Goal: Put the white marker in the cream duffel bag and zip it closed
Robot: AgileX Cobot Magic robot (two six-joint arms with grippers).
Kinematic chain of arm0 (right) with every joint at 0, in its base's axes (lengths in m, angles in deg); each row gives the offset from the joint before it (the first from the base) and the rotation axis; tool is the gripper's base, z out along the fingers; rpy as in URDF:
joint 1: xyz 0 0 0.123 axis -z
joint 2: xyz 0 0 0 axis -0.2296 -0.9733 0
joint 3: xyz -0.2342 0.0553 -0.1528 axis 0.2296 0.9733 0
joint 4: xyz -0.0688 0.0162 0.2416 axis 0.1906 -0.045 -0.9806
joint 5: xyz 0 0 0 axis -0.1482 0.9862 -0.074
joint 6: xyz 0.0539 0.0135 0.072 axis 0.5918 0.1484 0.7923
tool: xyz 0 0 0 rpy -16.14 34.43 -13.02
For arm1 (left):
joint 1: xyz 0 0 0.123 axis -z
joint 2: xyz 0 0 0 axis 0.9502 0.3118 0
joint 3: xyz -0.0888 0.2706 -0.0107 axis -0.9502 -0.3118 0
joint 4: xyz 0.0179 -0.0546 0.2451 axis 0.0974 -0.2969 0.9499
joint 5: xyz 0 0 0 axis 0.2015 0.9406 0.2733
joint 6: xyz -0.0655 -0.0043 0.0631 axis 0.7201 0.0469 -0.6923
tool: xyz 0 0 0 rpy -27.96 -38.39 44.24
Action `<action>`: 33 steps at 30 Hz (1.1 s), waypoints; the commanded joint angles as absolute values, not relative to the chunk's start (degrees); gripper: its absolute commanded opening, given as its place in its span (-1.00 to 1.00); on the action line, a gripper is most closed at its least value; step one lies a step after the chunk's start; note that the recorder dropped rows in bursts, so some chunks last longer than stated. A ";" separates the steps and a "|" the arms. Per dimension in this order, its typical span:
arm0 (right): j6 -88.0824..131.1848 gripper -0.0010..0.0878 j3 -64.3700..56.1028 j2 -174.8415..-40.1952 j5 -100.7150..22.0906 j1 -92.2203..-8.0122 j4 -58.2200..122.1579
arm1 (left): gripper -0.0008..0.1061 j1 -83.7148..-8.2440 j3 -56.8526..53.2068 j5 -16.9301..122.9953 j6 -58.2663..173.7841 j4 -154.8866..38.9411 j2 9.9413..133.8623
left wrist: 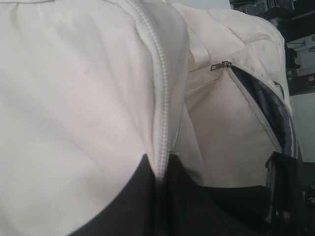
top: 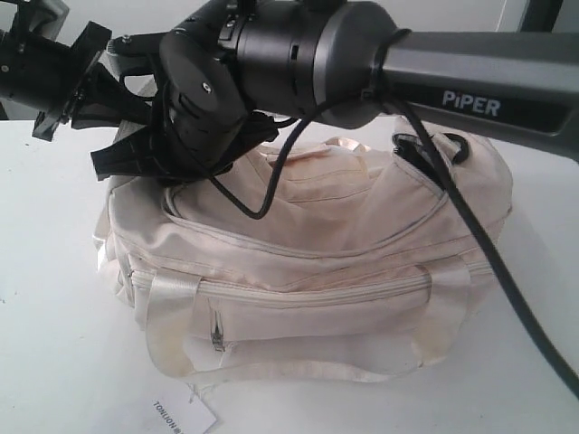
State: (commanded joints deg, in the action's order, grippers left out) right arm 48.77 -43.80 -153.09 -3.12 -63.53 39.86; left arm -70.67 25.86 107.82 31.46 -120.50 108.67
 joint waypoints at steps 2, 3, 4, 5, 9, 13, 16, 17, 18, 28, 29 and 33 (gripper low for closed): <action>49.27 -0.85 -43.80 -152.82 -3.50 -63.53 40.27 | -0.99 -70.67 25.86 107.82 31.46 -120.50 108.67; 49.72 -0.91 -43.80 -152.52 -3.85 -63.53 40.27 | -0.99 -70.67 25.86 107.81 31.35 -120.50 108.67; 49.85 -0.96 -43.80 -152.20 -4.28 -63.53 40.27 | -0.99 -70.67 25.86 107.81 31.20 -120.50 108.67; 49.85 -0.98 -43.80 -151.71 -4.83 -63.53 40.27 | -0.99 -70.67 25.86 107.81 31.11 -120.50 108.67; 49.97 -0.98 -43.80 -149.93 -6.13 -63.53 40.39 | -0.99 -70.67 25.86 107.81 31.11 -120.50 108.67; 49.97 -0.98 -43.80 -148.64 -6.13 -63.53 40.61 | -0.99 -70.67 25.86 107.81 31.09 -120.29 108.67; 49.97 -0.98 -43.80 -148.11 -6.13 -63.53 40.73 | -0.99 -70.67 25.86 107.81 30.99 -120.29 108.67; 49.97 -0.98 -43.80 -147.98 -6.13 -63.53 40.84 | -0.99 -70.67 25.86 107.81 30.99 -120.29 108.67; 49.97 -0.98 -43.80 -147.98 -6.13 -63.53 40.85 | -0.99 -70.67 25.86 107.81 30.87 -120.29 108.67; 49.97 -0.98 -43.80 -146.81 -4.90 -63.53 38.62 | -0.99 -70.67 25.86 107.71 30.35 -120.29 108.67; 49.97 -0.98 -43.80 -146.54 -4.70 -63.53 37.76 | -0.99 -70.67 25.86 107.59 30.35 -120.29 108.67; 49.97 -0.98 -43.80 -146.05 -2.61 -63.53 34.63 | -0.99 -70.67 25.86 107.48 30.35 -120.29 108.67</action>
State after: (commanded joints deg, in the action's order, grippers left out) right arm 49.97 -43.80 -146.05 -2.61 -63.53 34.63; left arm -70.67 25.86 107.48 30.35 -120.29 108.67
